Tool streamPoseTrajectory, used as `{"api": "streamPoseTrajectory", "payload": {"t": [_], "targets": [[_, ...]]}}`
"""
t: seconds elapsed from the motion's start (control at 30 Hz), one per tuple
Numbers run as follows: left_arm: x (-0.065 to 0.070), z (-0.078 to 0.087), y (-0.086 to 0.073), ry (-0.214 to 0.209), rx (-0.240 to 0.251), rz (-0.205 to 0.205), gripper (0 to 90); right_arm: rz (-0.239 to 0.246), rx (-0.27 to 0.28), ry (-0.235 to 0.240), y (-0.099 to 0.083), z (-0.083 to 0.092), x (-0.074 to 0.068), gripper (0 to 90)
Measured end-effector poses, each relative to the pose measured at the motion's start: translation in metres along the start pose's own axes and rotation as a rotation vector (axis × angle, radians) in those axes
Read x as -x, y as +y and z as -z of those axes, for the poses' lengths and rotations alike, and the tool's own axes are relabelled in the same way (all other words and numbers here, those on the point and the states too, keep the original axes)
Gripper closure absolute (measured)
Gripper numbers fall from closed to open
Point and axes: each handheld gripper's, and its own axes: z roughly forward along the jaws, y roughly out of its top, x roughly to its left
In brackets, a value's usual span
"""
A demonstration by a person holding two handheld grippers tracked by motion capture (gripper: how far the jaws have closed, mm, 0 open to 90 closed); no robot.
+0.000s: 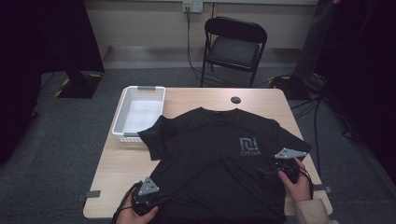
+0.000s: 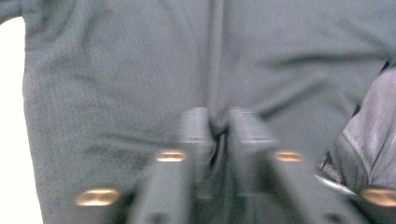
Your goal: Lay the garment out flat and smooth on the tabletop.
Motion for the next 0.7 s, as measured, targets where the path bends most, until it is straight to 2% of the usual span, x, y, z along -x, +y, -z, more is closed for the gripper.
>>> {"api": "streamPoseTrajectory", "payload": {"t": [0.07,0.1,0.2,0.27,0.33,0.37,0.43,0.47,0.5,0.53,0.6,0.7], "targets": [[-0.003,-0.001,0.006,0.042,0.044,-0.019,52.5,0.000,0.000,0.000,0.000,0.000,0.000,9.7],[-0.006,-0.003,0.011,0.065,0.049,-0.029,48.6,0.000,0.000,0.000,0.000,0.000,0.000,9.8],[-0.014,-0.017,0.028,0.114,0.049,-0.034,49.7,0.000,0.000,0.000,0.000,0.000,0.000,9.7],[-0.020,-0.028,0.037,0.138,0.051,-0.020,50.5,0.000,0.000,0.000,0.000,0.000,0.000,9.8],[-0.024,-0.039,0.043,0.155,0.030,-0.037,54.9,0.000,0.000,0.000,0.000,0.000,0.000,9.8],[-0.025,-0.044,0.044,0.154,0.024,-0.032,55.1,0.000,0.000,0.000,0.000,0.000,0.000,9.7],[-0.025,-0.049,0.045,0.133,0.010,-0.037,61.1,0.000,0.000,0.000,0.000,0.000,0.000,9.7],[-0.025,-0.050,0.044,0.142,0.003,-0.036,62.9,0.000,0.000,0.000,0.000,0.000,0.000,9.8],[-0.025,-0.050,0.043,0.136,0.008,-0.042,67.0,0.000,0.000,0.000,0.000,0.000,0.000,9.7],[-0.025,-0.049,0.043,0.128,0.005,-0.027,73.0,0.000,0.000,0.000,0.000,0.000,0.000,9.7],[-0.024,-0.046,0.042,0.123,-0.012,-0.027,81.6,0.000,0.000,0.000,0.000,0.000,0.000,9.8],[-0.022,-0.040,0.037,0.100,-0.024,-0.016,87.8,0.000,0.000,0.000,0.000,0.000,0.000,9.7]]}}
